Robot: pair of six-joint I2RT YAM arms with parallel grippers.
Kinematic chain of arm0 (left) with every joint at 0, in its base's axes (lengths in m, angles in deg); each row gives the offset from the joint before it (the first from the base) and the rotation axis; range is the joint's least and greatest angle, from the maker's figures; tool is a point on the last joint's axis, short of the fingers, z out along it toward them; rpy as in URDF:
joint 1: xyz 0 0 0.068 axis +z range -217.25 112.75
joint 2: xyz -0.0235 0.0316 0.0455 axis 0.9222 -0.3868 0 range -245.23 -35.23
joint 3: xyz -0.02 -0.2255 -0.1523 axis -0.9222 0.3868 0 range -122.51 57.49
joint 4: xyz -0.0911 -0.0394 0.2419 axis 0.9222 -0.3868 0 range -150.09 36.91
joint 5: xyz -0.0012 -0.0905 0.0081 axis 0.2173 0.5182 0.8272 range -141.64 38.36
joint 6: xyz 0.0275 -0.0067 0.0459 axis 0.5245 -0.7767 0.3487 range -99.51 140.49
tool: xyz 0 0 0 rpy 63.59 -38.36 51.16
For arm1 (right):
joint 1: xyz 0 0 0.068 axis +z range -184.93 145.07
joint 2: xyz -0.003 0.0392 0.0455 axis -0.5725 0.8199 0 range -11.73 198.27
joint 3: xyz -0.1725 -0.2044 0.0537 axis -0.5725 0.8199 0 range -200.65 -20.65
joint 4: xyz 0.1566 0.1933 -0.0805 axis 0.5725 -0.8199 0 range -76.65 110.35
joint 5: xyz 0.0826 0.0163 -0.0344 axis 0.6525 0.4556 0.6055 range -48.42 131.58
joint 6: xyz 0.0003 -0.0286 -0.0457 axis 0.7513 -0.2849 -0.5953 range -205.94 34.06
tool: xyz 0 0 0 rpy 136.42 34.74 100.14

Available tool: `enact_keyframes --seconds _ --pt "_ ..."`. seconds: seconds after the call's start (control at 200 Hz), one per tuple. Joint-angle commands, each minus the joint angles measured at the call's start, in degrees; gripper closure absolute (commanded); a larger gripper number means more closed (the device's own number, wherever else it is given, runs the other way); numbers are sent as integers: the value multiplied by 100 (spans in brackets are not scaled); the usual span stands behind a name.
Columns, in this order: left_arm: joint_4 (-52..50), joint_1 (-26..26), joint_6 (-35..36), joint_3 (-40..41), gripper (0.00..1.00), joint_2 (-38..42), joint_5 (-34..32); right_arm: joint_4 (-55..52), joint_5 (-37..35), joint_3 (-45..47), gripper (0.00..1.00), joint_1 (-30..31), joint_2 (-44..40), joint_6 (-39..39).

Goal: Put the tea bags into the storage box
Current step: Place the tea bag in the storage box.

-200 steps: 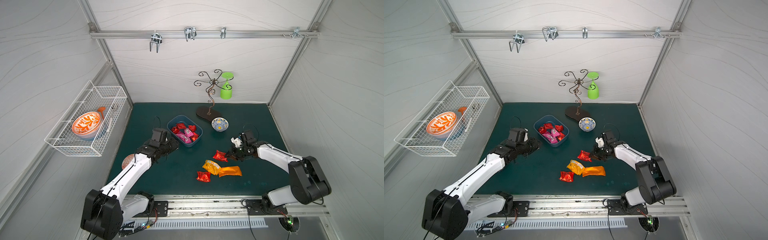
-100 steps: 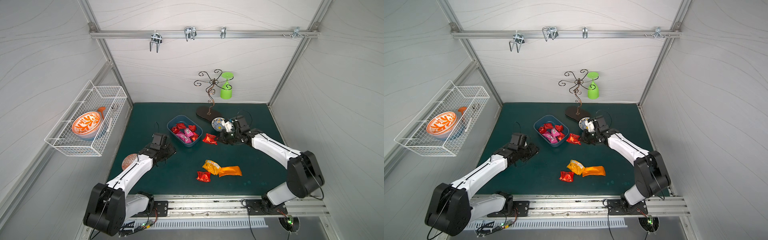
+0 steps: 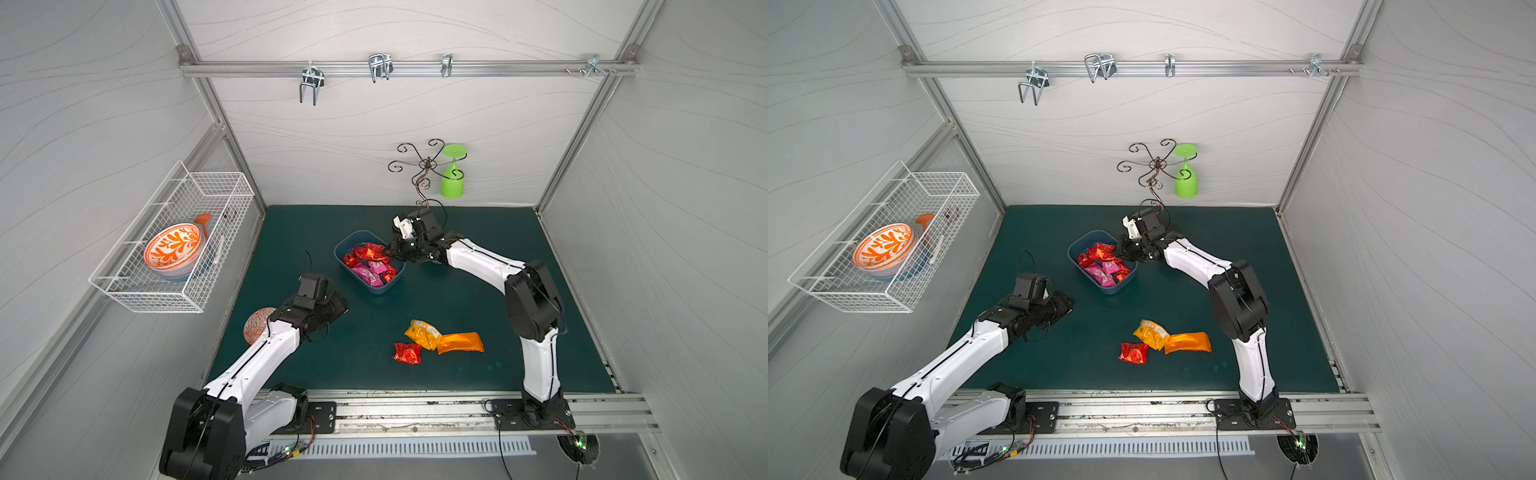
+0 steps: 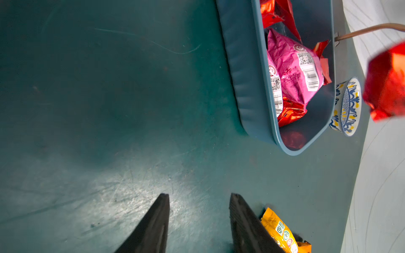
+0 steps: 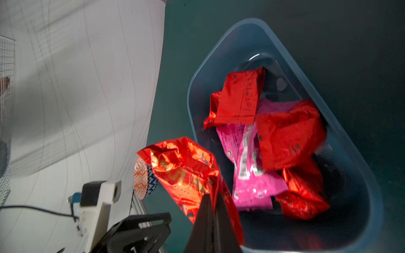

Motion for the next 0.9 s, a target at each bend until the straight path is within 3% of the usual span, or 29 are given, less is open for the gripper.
enact_keyframes --seconds 0.0,0.22,0.32,0.46,0.55,0.895 --pt "-129 71 39 46 51 184 -31 -196 -476 -674 100 99 493 166" --pt "-140 97 42 39 51 253 -9 -599 -541 -1543 98 126 1196 265" --pt "-160 92 69 -5 51 235 4 -543 -395 -1546 84 129 1157 244" --pt "-200 93 183 -109 51 202 39 -418 -389 -1093 48 146 653 6" --pt "-218 97 307 -208 51 167 101 -393 -355 -668 39 140 210 -203" --pt "30 13 697 -532 51 -31 598 -1175 -106 1185 36 153 -1559 -1348"
